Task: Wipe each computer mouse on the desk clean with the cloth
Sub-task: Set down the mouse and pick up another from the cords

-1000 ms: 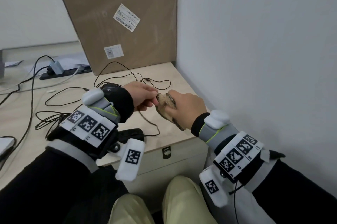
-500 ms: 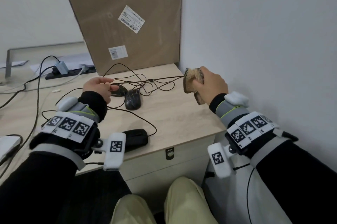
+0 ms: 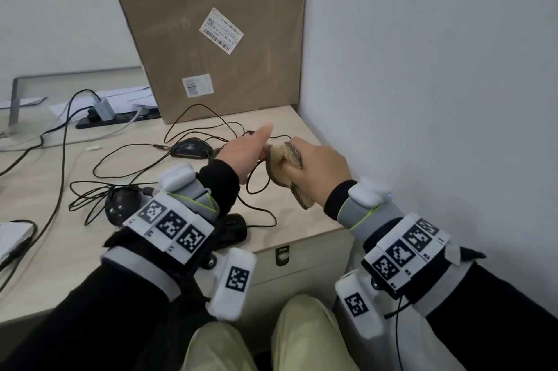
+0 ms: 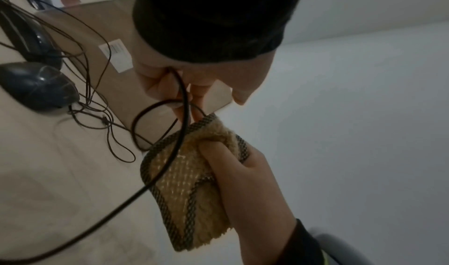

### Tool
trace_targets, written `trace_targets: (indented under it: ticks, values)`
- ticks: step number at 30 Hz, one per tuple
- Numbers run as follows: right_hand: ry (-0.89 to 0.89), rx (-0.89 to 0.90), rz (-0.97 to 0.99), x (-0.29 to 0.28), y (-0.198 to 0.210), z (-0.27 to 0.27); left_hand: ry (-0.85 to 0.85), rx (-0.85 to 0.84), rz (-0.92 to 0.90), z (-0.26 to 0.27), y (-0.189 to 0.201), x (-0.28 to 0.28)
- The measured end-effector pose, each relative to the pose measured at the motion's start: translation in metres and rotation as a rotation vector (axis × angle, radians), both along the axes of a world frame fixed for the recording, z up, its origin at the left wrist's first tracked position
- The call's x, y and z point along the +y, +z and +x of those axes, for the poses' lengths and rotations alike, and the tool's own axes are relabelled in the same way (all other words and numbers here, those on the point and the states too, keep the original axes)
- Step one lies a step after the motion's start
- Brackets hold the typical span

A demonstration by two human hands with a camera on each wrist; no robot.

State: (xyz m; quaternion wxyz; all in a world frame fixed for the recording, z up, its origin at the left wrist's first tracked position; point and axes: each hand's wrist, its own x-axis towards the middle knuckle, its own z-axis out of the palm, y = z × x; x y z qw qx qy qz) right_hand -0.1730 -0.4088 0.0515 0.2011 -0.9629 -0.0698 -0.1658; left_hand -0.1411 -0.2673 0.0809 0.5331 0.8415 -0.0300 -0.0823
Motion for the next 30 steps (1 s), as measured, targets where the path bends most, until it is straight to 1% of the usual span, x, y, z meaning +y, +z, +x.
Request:
trace_targets:
  ticks: [2,3,5,7,10,13,15,16,19,21,23,25,27,30]
  values:
    - [0.007,0.012,-0.017,0.000,-0.001,0.000,-0.104,-0.046,0.156,-0.003,-0.003,0.003]
    - [0.004,0.014,0.000,-0.001,-0.002,0.000,-0.160,-0.066,0.196,-0.004,-0.005,0.006]
    - [-0.006,0.000,0.049,-0.003,-0.002,0.001,-0.216,-0.075,0.178,-0.003,-0.010,0.011]
    - [-0.029,-0.018,0.077,-0.011,-0.002,0.003,-0.222,-0.095,0.146,0.000,-0.014,0.020]
    - [-0.078,-0.045,0.061,-0.032,-0.005,0.004,-0.119,-0.134,0.051,0.009,-0.015,0.040]
    - [-0.074,-0.069,0.011,-0.042,-0.007,0.012,-0.089,-0.049,-0.139,0.017,-0.015,0.054]
    - [-0.097,-0.100,-0.040,-0.047,-0.006,0.020,0.043,-0.003,-0.241,0.025,-0.013,0.062]
    - [-0.133,-0.105,-0.027,-0.053,-0.005,0.023,0.131,0.022,-0.282,0.030,-0.011,0.069]
    - [-0.225,-0.073,0.117,-0.076,-0.010,0.027,0.318,0.077,-0.334,0.038,-0.008,0.094]
    - [-0.268,-0.035,0.234,-0.081,-0.013,0.026,0.381,0.079,-0.289,0.037,-0.007,0.104]
    - [-0.281,-0.037,0.359,-0.078,-0.016,0.028,0.427,0.058,-0.233,0.036,-0.009,0.105]
    - [-0.229,-0.035,0.474,-0.070,-0.015,0.028,0.440,0.001,-0.240,0.036,-0.010,0.098]
    - [-0.163,-0.018,0.579,-0.060,-0.014,0.027,0.419,-0.080,-0.243,0.035,-0.011,0.087]
    - [-0.088,-0.042,0.689,-0.042,-0.009,0.022,0.324,-0.166,-0.096,0.028,-0.012,0.063]
